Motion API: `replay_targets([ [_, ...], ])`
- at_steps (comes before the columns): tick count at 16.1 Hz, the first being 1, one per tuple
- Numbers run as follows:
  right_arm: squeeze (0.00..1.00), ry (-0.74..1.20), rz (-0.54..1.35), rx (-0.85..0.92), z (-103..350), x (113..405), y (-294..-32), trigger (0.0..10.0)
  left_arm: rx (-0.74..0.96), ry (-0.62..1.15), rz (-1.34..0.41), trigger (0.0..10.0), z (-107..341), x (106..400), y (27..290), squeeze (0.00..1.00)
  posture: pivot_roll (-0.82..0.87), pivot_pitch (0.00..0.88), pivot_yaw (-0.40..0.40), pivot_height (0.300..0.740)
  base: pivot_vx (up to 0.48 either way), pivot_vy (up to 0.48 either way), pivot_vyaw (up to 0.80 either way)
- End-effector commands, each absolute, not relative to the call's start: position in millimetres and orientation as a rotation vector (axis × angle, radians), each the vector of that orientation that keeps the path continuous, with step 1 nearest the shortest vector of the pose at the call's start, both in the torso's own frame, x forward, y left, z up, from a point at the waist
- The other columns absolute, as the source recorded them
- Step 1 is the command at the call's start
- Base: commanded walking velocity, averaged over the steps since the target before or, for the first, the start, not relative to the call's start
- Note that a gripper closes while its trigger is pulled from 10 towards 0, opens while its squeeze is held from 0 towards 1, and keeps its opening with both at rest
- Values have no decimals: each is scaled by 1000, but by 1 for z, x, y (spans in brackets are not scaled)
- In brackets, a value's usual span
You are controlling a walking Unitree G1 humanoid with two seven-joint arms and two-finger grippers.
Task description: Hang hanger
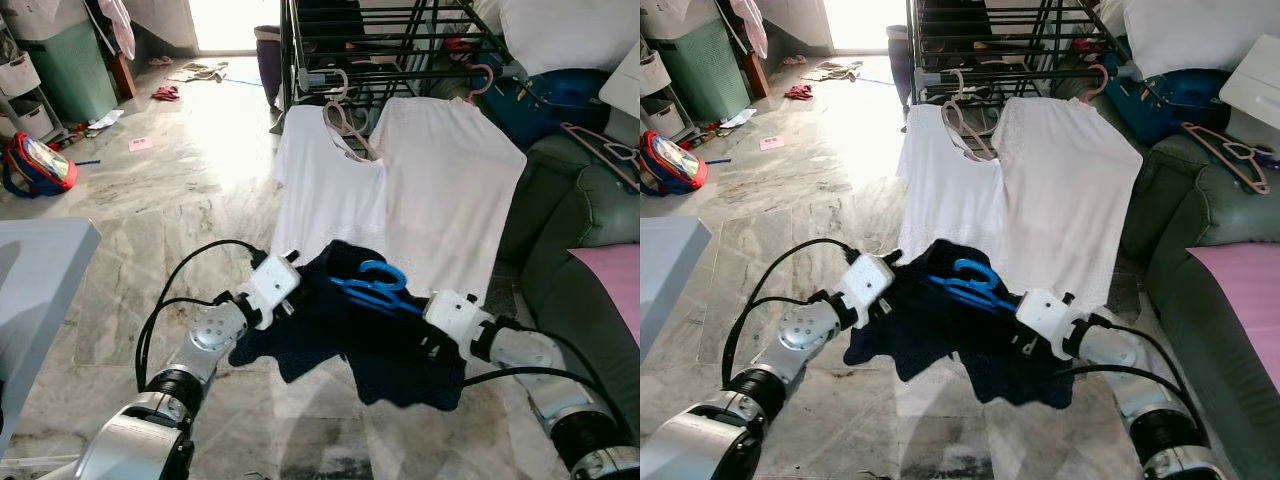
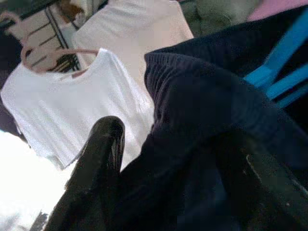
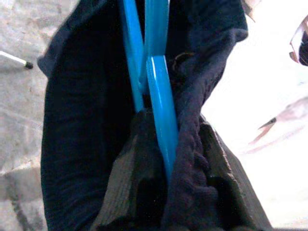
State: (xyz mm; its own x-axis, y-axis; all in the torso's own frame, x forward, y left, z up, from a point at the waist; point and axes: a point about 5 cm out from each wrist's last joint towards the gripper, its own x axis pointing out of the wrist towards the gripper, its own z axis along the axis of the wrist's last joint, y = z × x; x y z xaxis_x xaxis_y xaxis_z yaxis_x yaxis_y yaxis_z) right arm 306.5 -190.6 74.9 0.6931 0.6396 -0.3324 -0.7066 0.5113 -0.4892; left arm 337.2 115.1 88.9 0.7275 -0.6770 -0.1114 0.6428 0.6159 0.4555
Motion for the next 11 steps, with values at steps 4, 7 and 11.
replay_targets([
  [4,0,109,824,-651,76,307,-189,0,517,-129,-778,10000,100,341,109,1000,-61,182,84,740,0,0,0],
  [7,0,109,824,-651,76,307,-189,0,517,-129,-778,10000,100,341,109,1000,-61,182,84,740,0,0,0],
  [11,0,109,824,-651,76,307,-189,0,517,-129,-778,10000,100,341,109,1000,-61,182,84,740,0,0,0],
])
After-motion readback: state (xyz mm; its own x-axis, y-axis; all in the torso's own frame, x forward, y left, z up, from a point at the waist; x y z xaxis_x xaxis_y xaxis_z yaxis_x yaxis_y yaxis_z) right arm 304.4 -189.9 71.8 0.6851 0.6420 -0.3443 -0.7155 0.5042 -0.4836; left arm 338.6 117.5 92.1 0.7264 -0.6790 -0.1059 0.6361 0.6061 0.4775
